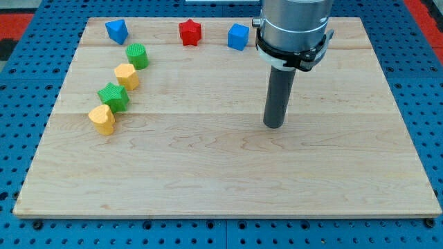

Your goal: Move the red star to the top of thee board

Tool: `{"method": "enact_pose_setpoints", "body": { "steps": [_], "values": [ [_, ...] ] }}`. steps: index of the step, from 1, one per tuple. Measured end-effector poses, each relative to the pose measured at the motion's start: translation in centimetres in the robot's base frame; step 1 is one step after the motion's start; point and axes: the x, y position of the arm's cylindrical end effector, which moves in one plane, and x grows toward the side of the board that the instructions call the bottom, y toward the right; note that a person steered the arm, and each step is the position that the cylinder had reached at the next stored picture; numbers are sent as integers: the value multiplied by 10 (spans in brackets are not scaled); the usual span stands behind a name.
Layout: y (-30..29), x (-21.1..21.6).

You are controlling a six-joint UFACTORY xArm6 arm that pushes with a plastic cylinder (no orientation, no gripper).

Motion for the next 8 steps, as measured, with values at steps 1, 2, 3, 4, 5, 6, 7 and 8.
{"method": "enact_pose_setpoints", "body": {
  "steps": [1, 2, 3, 4, 5, 6, 7, 8],
  "values": [
    [-4, 42],
    [-4, 48],
    [-28, 86],
    [-22, 49],
    [-44, -36],
    [-76, -109],
    [-128, -168],
    [-134, -218]
  ]
}}
